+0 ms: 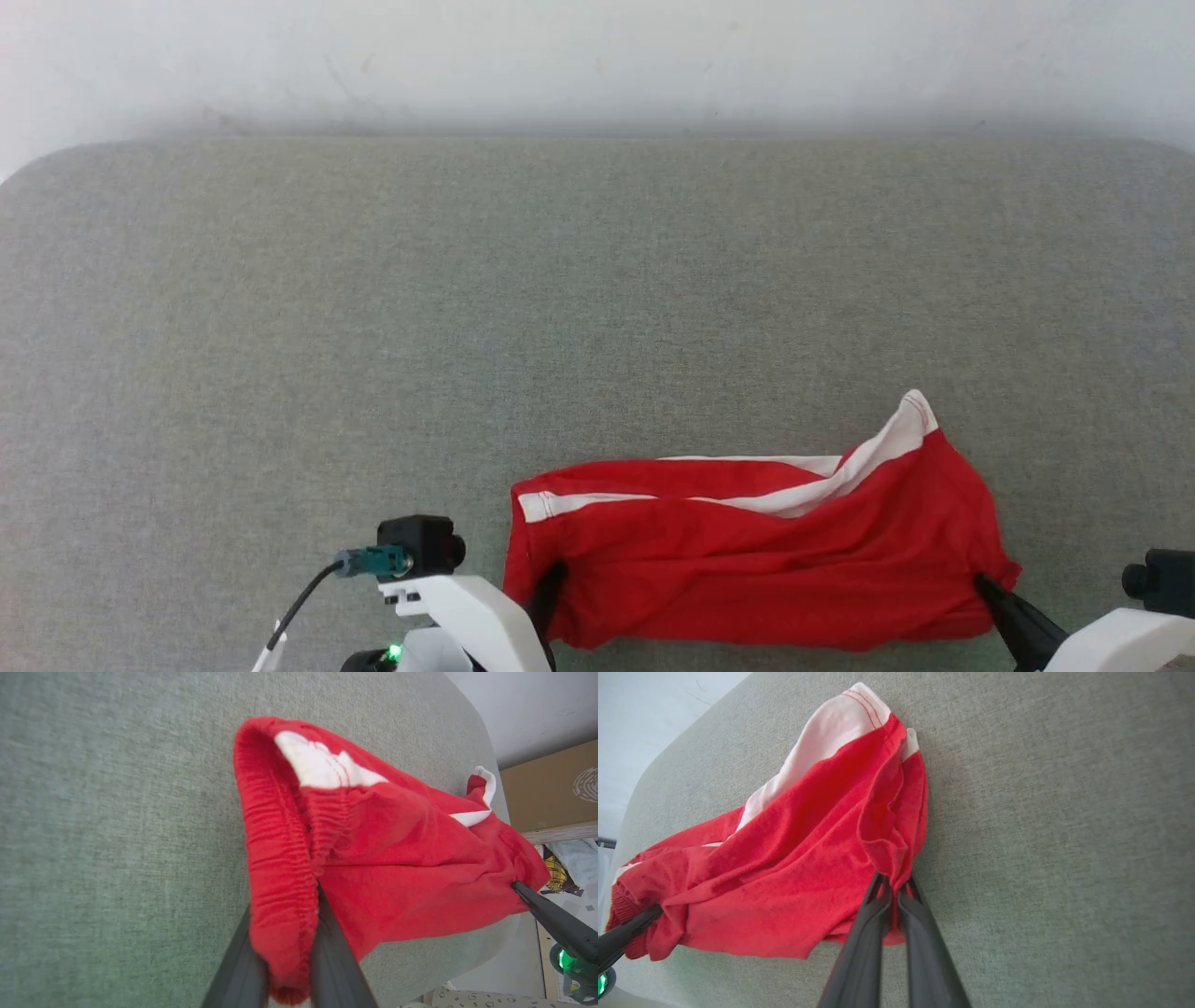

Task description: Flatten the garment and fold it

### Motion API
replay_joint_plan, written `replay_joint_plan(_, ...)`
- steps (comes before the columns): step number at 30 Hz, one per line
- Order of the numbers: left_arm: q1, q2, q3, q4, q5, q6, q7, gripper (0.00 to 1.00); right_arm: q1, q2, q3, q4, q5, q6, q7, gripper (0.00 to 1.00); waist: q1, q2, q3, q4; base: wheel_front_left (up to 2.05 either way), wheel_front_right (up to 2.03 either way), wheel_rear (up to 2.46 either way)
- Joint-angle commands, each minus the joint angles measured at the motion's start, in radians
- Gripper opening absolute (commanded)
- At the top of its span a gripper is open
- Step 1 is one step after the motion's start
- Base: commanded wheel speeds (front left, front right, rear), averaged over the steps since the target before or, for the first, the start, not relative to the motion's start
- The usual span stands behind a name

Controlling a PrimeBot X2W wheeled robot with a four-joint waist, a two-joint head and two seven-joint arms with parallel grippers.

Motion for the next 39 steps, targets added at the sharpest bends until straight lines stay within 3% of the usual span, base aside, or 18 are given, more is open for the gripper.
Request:
replay_joint_plan(1,0.000,-0.003,0.005,0.016,-0.002,-0.004,-0.012,0.30,-0.015,-0.001,0.002,0.015,-0.004,-0.001,-0.020,0.33,0.0001,-0.0001,-0.008,-0.007,0.00,0.00,0.00)
replay_joint_plan(2,-0.001,-0.008,0.007,0.024,-0.003,-0.006,-0.016,0.38,-0.020,-0.001,0.004,0.023,-0.008,-0.001,-0.029,0.50,0.0001,-0.0001,-0.009,-0.006,0.00,0.00,0.00)
replay_joint_plan(3,-0.003,-0.012,0.007,0.031,-0.004,-0.007,-0.020,0.47,-0.023,-0.001,0.006,0.031,-0.012,-0.001,-0.034,0.95,0.0001,-0.0001,-0.011,-0.006,0.00,0.00,0.00)
replay_joint_plan(4,-0.006,-0.014,0.007,0.038,-0.004,-0.008,-0.023,0.55,-0.026,-0.001,0.009,0.037,-0.014,-0.001,-0.038,1.00,0.0001,-0.0001,-0.012,-0.005,0.00,0.00,0.00)
replay_joint_plan(5,-0.007,-0.017,0.007,0.044,-0.005,-0.009,-0.026,0.73,-0.029,-0.001,0.012,0.039,-0.014,-0.001,-0.042,1.00,0.0001,-0.0001,-0.013,-0.004,0.00,0.00,0.00)
replay_joint_plan(6,-0.008,-0.021,0.010,0.047,-0.006,-0.010,-0.033,1.00,-0.030,-0.001,0.016,0.040,-0.017,-0.001,-0.043,1.00,0.0001,-0.0001,-0.014,-0.002,0.00,0.00,0.00)
replay_joint_plan(11,0.003,-0.030,0.030,0.046,-0.005,-0.008,-0.079,1.00,-0.022,-0.001,0.025,0.002,-0.026,-0.001,-0.024,1.00,0.0001,-0.0001,-0.019,0.003,0.00,0.00,0.00)
replay_joint_plan(16,0.045,-0.019,0.096,-0.027,0.012,0.017,-0.186,1.00,-0.006,-0.001,-0.029,-0.070,-0.047,-0.001,-0.032,1.00,0.0001,-0.0001,-0.019,0.001,0.00,0.00,0.00)
replay_joint_plan(26,0.071,0.063,0.189,-0.151,0.249,0.088,-0.491,1.00,-0.027,-0.001,-0.055,-0.041,-0.145,-0.001,-0.071,1.00,0.0001,-0.0001,-0.003,0.021,0.00,0.00,0.00)
replay_joint_plan(30,0.057,0.073,0.184,-0.151,0.339,0.110,-0.521,1.00,-0.046,-0.001,-0.030,0.012,-0.198,-0.001,-0.076,1.00,0.0001,-0.0001,0.009,0.034,0.00,0.00,0.00)
replay_joint_plan(39,0.055,0.065,0.174,-0.142,0.354,0.109,-0.525,1.00,-0.089,-0.001,0.007,0.151,-0.201,-0.001,-0.103,1.00,0.0001,-0.0001,0.024,0.054,0.00,0.00,0.00)
